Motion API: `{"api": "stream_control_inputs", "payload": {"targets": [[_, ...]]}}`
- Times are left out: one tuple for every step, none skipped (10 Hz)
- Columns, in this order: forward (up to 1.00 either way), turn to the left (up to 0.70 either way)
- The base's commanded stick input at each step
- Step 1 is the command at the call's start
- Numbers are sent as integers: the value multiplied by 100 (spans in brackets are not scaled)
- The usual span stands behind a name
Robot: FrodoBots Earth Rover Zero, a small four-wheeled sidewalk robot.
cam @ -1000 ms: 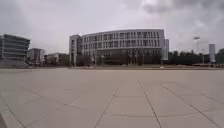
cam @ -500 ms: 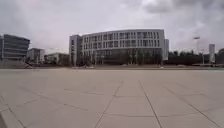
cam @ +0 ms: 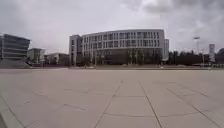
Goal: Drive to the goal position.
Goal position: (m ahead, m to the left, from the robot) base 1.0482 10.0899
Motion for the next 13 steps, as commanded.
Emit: {"api": "stream_control_inputs", "payload": {"targets": [[10,39],[10,39],[10,39],[10,42],[10,42],[10,42],[10,42],[10,42],[10,42],[10,42],[9,38],[6,23],[5,22]]}}
